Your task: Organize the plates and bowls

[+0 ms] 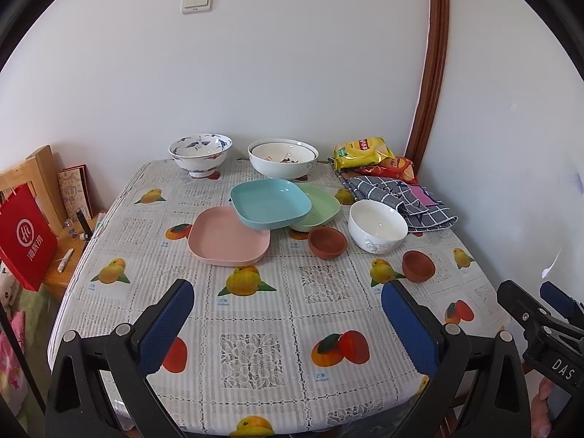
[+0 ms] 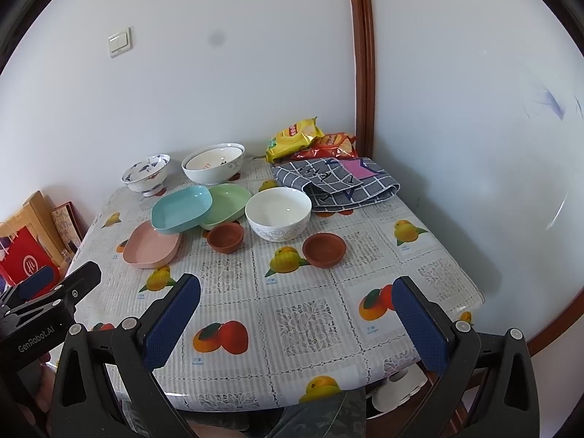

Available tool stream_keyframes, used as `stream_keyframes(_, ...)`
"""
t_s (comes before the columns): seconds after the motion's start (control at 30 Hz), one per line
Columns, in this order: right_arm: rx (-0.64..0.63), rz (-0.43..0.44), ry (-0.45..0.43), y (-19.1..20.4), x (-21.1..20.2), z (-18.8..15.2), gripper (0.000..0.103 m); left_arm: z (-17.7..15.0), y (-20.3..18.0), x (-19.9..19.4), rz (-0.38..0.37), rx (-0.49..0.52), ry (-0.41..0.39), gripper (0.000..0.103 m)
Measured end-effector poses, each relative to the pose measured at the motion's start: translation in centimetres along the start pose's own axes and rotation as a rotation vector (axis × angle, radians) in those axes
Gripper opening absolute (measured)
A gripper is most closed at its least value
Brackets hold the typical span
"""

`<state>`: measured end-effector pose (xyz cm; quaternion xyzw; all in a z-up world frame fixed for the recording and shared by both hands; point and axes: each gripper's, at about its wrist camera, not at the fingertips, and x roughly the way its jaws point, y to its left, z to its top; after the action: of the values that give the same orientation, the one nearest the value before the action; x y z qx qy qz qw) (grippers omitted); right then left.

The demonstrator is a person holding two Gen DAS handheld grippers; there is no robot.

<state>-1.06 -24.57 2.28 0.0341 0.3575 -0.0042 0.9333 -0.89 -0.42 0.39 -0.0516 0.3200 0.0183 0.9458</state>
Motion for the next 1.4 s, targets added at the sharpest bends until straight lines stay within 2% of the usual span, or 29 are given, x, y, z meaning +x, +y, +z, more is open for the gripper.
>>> stream_keyframes(1.4,-0.002,0.017,-0.013,0.55,-0.81,0.05,0.103,0.63,0.05,-0.41,0.014,0.006,-0.005,0.103)
